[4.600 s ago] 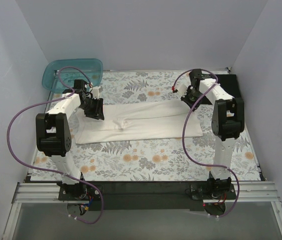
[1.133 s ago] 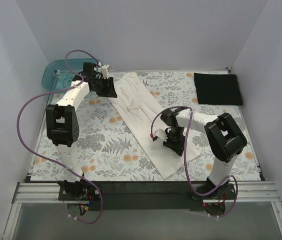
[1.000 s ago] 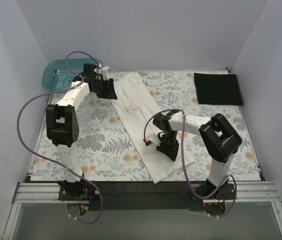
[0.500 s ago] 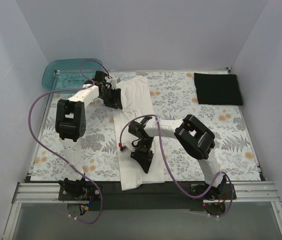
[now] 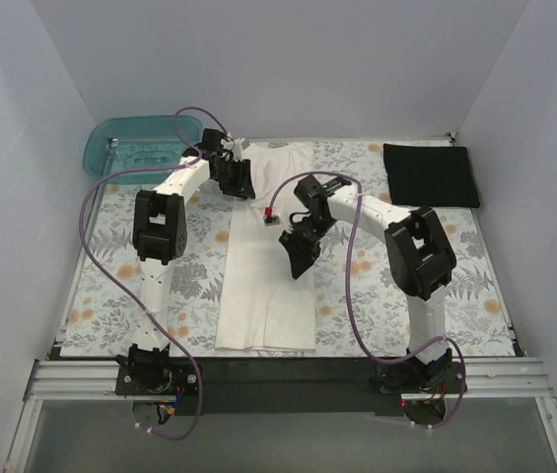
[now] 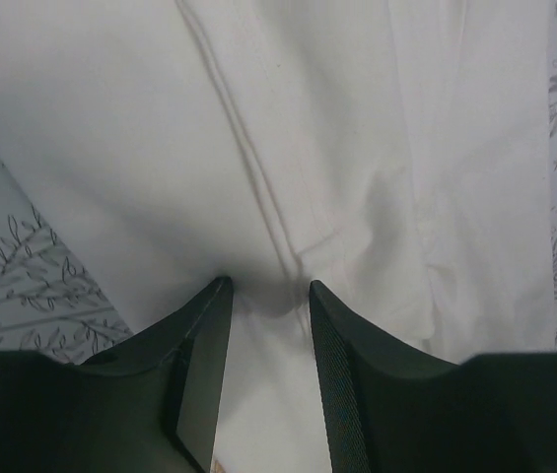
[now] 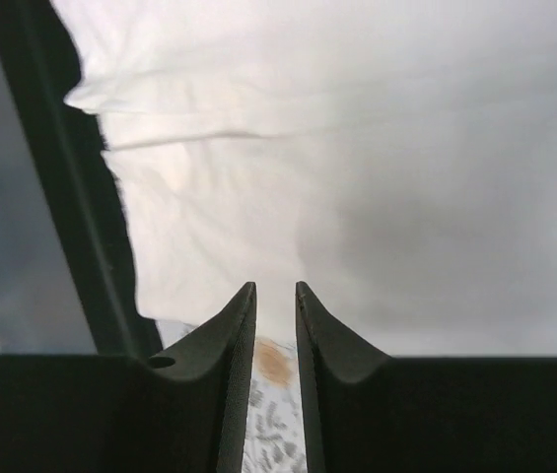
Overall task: Fold and stack the t-shirts
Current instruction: Fold the tshirt
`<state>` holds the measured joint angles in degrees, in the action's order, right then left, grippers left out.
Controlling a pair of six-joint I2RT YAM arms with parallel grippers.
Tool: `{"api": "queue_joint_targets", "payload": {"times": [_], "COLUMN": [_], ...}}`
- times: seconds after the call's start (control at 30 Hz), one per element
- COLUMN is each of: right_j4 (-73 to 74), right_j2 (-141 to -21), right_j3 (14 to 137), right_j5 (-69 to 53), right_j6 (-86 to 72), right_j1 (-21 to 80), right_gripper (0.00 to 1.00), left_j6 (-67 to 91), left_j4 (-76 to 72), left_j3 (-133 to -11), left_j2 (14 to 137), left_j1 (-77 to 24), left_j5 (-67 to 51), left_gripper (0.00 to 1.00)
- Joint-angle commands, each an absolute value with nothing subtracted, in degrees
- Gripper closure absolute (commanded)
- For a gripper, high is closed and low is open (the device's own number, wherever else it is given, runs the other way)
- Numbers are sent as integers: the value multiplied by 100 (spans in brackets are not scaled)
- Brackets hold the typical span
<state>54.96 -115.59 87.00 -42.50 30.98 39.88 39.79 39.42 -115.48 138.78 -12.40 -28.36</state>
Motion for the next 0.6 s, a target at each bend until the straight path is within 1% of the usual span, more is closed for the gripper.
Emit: {"api": "queue_joint_targets", "payload": {"times": [0.0, 0.1, 0.13, 0.17, 0.2, 0.23, 0.3, 0.37, 0.47, 0.57], "right_j4": [5713, 5582, 5546, 5520, 5467, 5406, 5344, 5108, 4764, 4527], "right_j2": [-11653, -12268, -12444, -12750, -12883, -12998, -13280, -13350, -13359, -13447], "right_j3": [9183, 10078, 10655, 10931, 11168, 11702, 12118, 12304, 12226, 12217], "right_j5": [-3667, -3279, -3148, -3051, -2937, -2779, -2585, -2453, -2408, -2338], "right_j6": [3314, 2928, 2857, 2691, 2594, 2523, 2312, 2215, 2022, 1741], "right_j1": [3308, 2779, 2682, 2550, 2505, 2470, 2426, 2434, 2470, 2487], "right_gripper": [71, 74, 75, 76, 76, 76, 78, 79, 79, 79], "left_j6": [4060, 4253, 4315, 4385, 4412, 4456, 4517, 4509, 4404, 4289], "left_j4": [3859, 3709, 3692, 3639, 3586, 3499, 3174, 3103, 3242, 3270], "left_j3": [-11987, -12295, -12374, -12436, -12410, -12323, -11981, -11787, -11567, -10970], "left_j2": [14430, 14607, 14625, 14608, 14460, 14328, 13818, 13510, 13000, 12421], "left_j1": [-1283, -1283, -1283, -1283, -1283, -1283, -1274, -1274, -1266, -1274], "left_j5": [-2479, -2365, -2382, -2478, -2653, -2706, -2847, -2988, -3067, -3085], "left_gripper": [64, 64, 63, 63, 61, 61, 60, 59, 59, 59]}}
